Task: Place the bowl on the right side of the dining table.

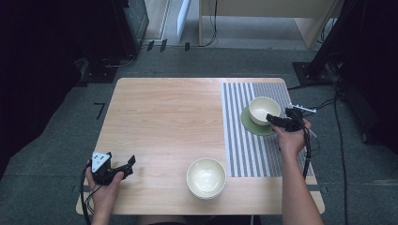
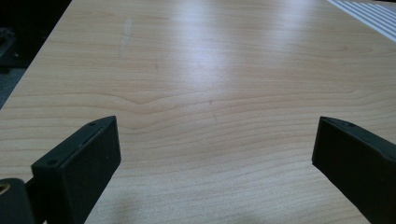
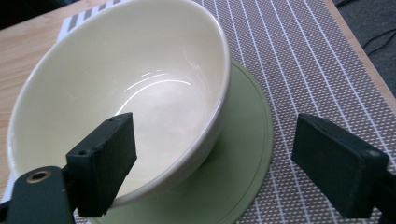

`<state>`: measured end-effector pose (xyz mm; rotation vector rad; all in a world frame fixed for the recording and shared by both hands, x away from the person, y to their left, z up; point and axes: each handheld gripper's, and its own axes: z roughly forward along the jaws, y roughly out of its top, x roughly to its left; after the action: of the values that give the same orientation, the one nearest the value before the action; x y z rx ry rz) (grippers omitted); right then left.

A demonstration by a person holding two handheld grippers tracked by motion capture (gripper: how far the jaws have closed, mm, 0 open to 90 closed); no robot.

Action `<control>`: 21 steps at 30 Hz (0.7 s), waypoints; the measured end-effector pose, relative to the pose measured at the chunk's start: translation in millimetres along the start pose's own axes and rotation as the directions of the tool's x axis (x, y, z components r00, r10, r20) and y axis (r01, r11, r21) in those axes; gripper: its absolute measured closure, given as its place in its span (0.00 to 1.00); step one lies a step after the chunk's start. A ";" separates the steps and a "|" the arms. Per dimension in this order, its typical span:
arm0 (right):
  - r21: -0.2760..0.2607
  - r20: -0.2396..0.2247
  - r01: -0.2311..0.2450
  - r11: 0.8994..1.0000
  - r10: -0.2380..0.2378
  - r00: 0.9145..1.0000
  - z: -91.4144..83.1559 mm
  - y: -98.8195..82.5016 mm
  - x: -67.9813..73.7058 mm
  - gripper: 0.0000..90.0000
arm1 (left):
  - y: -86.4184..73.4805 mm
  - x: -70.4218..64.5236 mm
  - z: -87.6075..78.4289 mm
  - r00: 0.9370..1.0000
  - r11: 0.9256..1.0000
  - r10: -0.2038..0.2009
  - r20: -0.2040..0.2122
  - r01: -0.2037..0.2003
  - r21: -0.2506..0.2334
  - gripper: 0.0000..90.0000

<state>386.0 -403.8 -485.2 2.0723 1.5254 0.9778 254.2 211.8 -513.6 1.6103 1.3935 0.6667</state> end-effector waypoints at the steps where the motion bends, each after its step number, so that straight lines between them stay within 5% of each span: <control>1: -0.011 -0.010 0.003 1.000 -0.003 1.000 -1.9 -1.6 0.2 0.15 | 0.0 0.0 0.0 1.000 1.000 0.000 0.000 0.000 0.001 0.01; 11: -0.061 -0.015 0.050 0.997 -0.051 0.999 -10.5 -7.7 3.4 0.02 | 0.0 0.1 0.2 1.000 1.000 0.000 -0.002 0.000 0.000 0.01; 21: -0.129 -0.027 0.081 0.988 -0.085 0.996 -19.9 -15.2 8.0 0.00 | 0.1 0.2 0.2 1.000 1.000 -0.001 -0.001 0.001 0.000 0.01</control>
<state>362.7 -393.1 -479.4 1.8983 1.5106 1.0542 254.5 212.0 -513.7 1.6097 1.3952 0.6667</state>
